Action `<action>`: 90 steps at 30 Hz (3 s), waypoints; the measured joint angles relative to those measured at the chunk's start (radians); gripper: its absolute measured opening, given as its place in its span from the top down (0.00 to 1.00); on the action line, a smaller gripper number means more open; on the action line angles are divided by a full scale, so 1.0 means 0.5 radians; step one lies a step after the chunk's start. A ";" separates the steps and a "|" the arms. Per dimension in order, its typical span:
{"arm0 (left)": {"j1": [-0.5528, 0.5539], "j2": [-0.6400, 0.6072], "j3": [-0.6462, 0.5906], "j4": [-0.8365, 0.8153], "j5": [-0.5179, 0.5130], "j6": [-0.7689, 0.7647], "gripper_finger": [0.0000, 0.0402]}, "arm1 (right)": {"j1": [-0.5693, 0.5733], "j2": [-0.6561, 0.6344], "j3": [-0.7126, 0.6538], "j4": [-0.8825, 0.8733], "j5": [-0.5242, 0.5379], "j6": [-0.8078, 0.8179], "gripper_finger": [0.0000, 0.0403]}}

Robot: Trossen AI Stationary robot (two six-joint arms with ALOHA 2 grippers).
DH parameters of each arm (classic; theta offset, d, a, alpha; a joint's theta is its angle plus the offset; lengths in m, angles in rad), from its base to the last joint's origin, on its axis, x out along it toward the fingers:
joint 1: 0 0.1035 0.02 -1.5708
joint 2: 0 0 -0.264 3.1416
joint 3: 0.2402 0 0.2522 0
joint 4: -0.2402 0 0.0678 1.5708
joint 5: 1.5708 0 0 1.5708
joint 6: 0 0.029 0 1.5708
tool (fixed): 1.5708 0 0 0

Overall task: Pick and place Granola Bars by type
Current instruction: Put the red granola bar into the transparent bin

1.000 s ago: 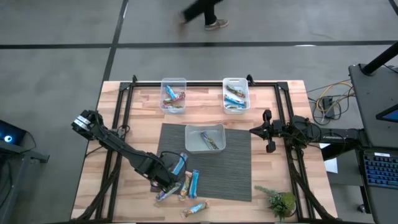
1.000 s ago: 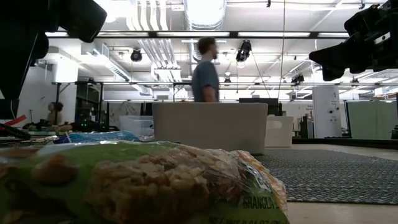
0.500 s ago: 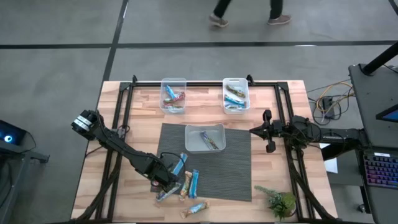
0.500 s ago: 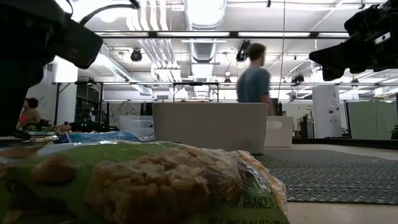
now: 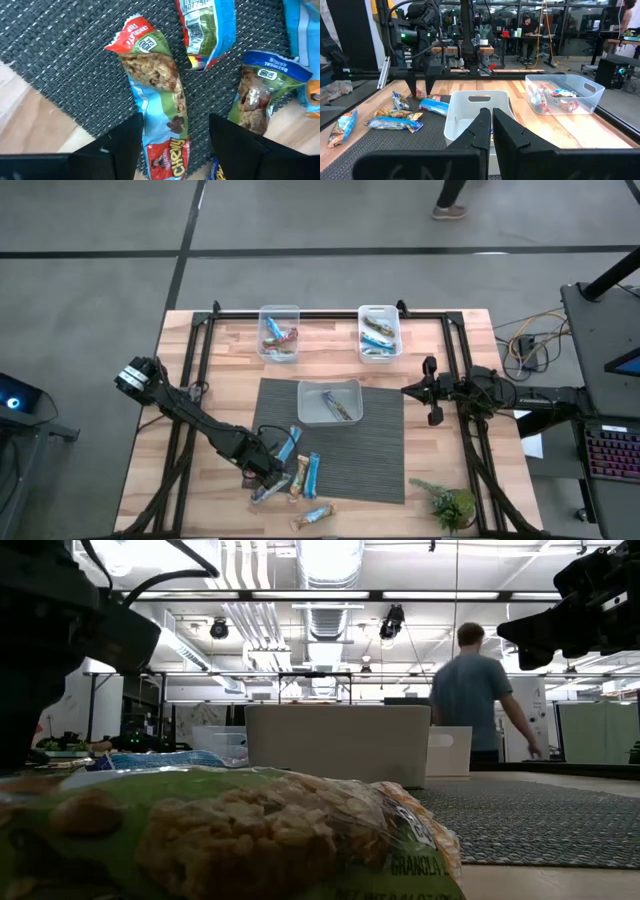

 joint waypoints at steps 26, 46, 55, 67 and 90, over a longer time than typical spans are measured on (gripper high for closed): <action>0.000 0.000 -0.085 0.051 0.108 -0.042 0.59 | 0.000 0.000 0.000 0.000 0.000 -0.001 0.98; 0.001 0.000 -0.085 0.044 0.162 -0.048 0.75 | 0.000 0.000 0.000 -0.001 -0.001 0.000 0.98; 0.001 0.000 -0.084 0.047 0.164 -0.048 0.76 | 0.000 0.000 0.000 0.000 0.000 0.000 0.98; 0.001 0.000 -0.082 0.050 0.165 -0.053 0.77 | 0.000 -0.001 0.000 0.000 0.000 0.000 0.98; 0.013 -0.091 -0.049 -0.015 0.217 -0.050 0.82 | -0.001 -0.002 0.000 0.000 0.000 0.000 0.98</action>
